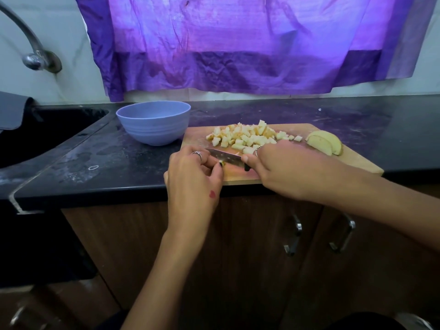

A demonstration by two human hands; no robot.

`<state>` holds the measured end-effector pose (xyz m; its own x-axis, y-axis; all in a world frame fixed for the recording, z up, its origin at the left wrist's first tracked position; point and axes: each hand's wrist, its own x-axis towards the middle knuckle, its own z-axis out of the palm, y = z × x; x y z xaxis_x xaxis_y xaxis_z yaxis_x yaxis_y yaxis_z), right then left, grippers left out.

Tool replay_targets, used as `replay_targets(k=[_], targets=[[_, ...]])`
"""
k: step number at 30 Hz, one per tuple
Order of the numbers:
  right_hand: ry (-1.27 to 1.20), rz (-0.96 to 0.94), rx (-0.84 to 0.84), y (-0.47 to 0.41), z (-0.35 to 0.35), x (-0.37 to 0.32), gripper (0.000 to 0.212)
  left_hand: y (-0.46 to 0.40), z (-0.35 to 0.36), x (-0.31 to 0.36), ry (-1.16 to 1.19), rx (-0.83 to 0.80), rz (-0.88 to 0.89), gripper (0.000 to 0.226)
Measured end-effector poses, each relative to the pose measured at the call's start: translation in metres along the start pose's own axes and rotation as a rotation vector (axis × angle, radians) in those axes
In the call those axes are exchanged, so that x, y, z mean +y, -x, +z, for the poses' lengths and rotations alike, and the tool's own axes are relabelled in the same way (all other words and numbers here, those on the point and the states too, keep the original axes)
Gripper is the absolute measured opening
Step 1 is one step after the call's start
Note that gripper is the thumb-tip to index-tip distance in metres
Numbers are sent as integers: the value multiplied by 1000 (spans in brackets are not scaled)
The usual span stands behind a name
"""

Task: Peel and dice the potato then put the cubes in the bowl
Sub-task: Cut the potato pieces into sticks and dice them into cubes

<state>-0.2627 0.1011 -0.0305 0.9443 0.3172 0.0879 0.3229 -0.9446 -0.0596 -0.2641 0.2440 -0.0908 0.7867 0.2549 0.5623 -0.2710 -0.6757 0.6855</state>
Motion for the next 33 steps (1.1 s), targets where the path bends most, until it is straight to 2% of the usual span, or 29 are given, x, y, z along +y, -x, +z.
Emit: replay_targets(k=[9, 14, 17, 19, 22, 26, 33], targets=[[46, -67, -51, -5, -3, -5, 38, -1, 2, 0, -38, -1, -15, 20], [79, -24, -14, 7, -2, -1, 38, -1, 2, 2, -21, 20, -36, 23], [39, 34, 61, 13, 1, 6, 34, 0, 0, 3, -15, -13, -66, 22], [3, 37, 105, 15, 3, 6, 39, 0, -4, 4, -5, -45, -73, 22], [-27, 38, 93, 16, 3, 0, 41, -2, -8, 3, 15, -74, -82, 25], [-42, 11, 68, 13, 4, -3, 38, -1, -6, 3, 40, -25, -69, 34], [19, -15, 57, 9, 6, -5, 36, -3, -1, 0, 11, 9, -50, 36]])
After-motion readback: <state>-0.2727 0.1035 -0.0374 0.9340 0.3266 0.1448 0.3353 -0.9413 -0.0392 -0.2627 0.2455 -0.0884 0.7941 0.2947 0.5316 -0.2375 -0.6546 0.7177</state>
